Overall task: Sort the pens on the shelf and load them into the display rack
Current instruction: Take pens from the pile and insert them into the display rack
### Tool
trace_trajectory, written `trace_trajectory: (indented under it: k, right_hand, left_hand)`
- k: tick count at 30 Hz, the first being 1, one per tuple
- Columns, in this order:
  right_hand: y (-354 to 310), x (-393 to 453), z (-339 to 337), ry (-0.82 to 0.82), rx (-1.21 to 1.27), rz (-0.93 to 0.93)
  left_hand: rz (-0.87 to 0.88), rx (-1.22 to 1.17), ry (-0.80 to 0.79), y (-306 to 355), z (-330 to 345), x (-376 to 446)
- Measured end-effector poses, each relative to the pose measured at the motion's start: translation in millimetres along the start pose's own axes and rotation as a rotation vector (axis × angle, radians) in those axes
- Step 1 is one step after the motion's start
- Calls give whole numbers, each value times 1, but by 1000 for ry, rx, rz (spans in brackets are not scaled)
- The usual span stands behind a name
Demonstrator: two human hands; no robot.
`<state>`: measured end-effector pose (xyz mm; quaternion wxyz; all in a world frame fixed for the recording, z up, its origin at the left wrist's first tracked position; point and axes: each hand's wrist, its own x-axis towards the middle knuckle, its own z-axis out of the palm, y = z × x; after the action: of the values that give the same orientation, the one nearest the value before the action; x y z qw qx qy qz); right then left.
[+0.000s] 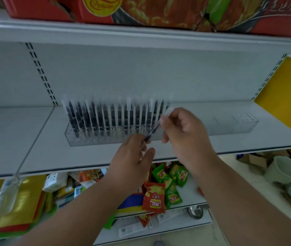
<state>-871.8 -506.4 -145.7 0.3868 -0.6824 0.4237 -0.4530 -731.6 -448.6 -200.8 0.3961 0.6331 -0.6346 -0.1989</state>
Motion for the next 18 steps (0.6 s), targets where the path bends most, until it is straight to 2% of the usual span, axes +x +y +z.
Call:
trace_trajectory:
  k: [3, 5, 9, 18]
  right_hand:
    - [2, 24, -18, 148, 9, -107]
    - [4, 37, -26, 176, -77, -164]
    - [7, 60, -30, 113, -228, -235]
    - [37, 82, -17, -143, -473, -276]
  left_hand:
    - [5, 231, 84, -9, -4, 6]
    - [17, 337, 145, -11, -4, 9]
    - [65, 505, 192, -11, 0, 17]
    - [-57, 612, 129, -21, 12, 20]
